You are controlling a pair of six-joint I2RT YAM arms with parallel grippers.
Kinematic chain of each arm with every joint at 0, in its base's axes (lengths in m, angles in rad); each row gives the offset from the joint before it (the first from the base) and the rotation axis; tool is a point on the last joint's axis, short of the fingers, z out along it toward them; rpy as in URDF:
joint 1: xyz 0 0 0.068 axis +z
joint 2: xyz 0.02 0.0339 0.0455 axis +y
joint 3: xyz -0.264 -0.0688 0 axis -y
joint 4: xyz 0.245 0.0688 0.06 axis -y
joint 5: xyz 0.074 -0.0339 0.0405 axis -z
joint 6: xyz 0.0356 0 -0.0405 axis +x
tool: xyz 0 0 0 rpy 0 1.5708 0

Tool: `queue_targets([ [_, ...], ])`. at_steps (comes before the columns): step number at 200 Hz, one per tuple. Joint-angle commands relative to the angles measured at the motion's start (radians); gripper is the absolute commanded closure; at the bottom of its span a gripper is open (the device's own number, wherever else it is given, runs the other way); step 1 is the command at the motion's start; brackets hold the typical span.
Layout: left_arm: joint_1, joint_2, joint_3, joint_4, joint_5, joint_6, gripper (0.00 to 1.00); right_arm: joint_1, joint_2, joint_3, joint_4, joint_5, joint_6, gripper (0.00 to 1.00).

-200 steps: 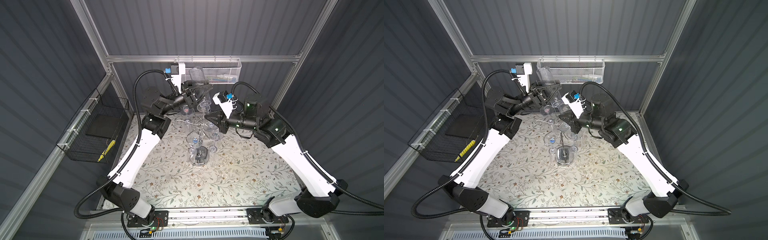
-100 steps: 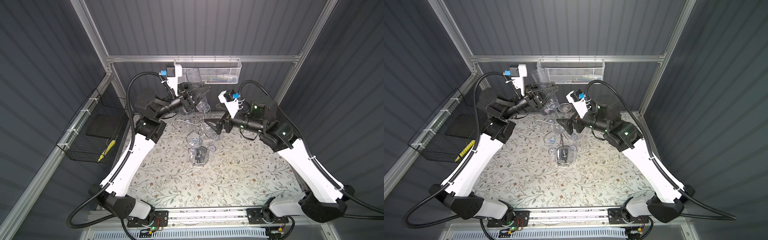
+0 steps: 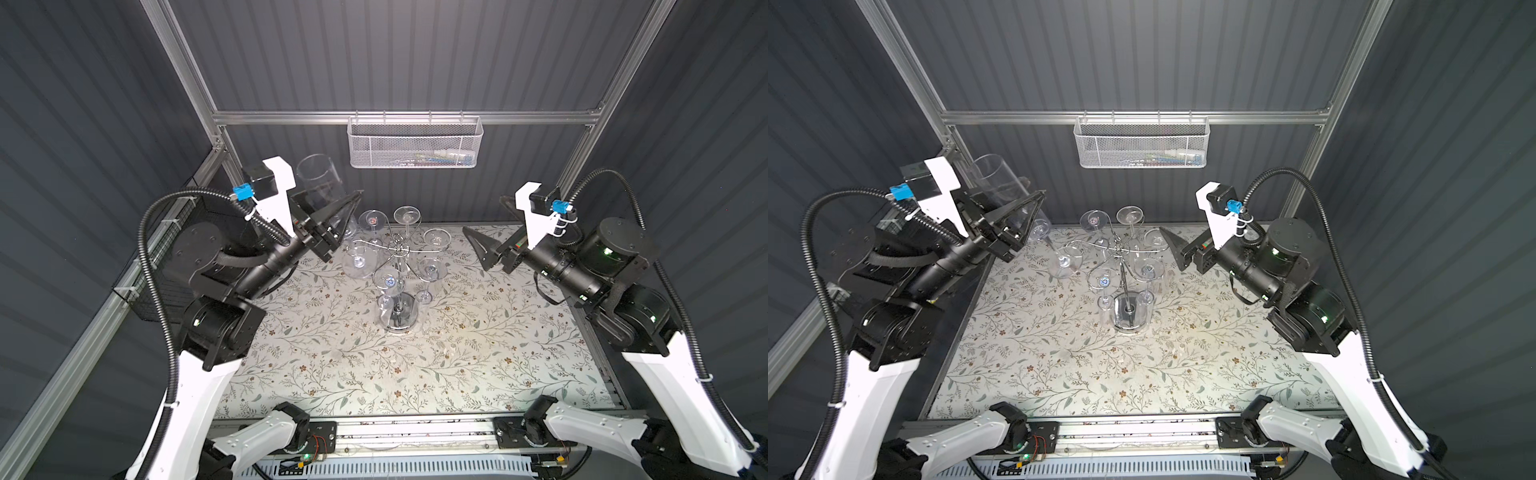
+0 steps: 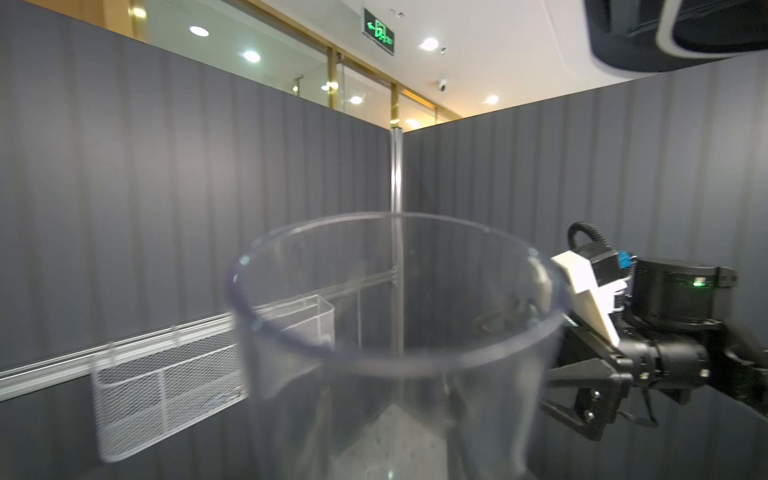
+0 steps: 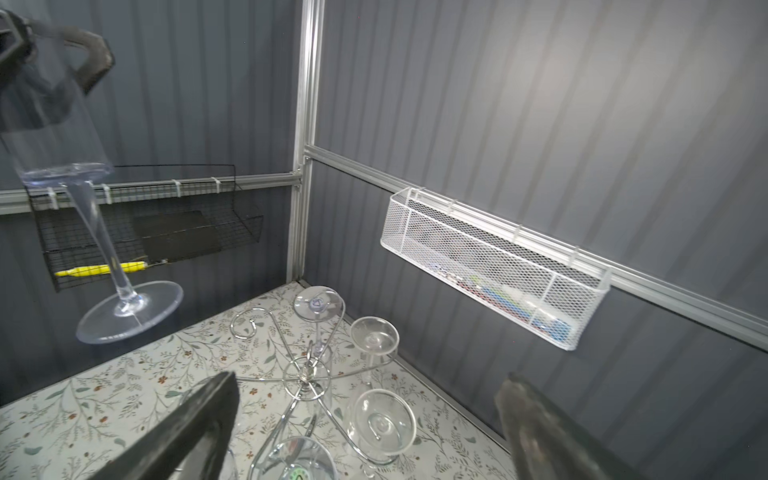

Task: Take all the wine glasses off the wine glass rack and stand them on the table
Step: 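Open the right gripper and draw it back while the left gripper holds the glass, then lower the flute glass with the left gripper while the right gripper retracts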

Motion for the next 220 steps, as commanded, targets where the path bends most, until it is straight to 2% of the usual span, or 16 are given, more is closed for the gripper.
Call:
queue_targets([
  [1, -0.002, -0.049, -0.037, -0.137, -0.219, 0.156, 0.69, -0.015, -0.039, -0.036, -0.002, 0.071, -0.028, 0.01],
  [39, -0.003, -0.114, -0.133, -0.165, -0.375, 0.197, 0.68, -0.048, -0.09, -0.091, -0.025, 0.105, -0.02, 0.01],
  [67, -0.003, -0.105, -0.21, -0.137, -0.467, 0.23, 0.68, -0.074, -0.121, -0.131, -0.026, 0.115, -0.005, 0.01],
  [119, 0.008, -0.057, -0.43, 0.12, -0.602, 0.281, 0.68, -0.118, -0.159, -0.188, -0.023, 0.122, 0.02, 0.01],
  [139, 0.077, -0.015, -0.493, 0.213, -0.548, 0.247, 0.67, -0.135, -0.173, -0.211, -0.025, 0.129, 0.025, 0.01],
  [167, 0.287, 0.039, -0.603, 0.382, -0.349, 0.057, 0.67, -0.157, -0.189, -0.242, -0.026, 0.136, 0.034, 0.01],
  [185, 0.315, 0.078, -0.682, 0.513, -0.337, 0.046, 0.67, -0.17, -0.202, -0.268, -0.023, 0.144, 0.038, 0.01],
  [220, 0.344, 0.208, -0.744, 0.688, -0.278, 0.021, 0.66, -0.205, -0.228, -0.34, 0.014, 0.152, 0.049, 0.01],
])
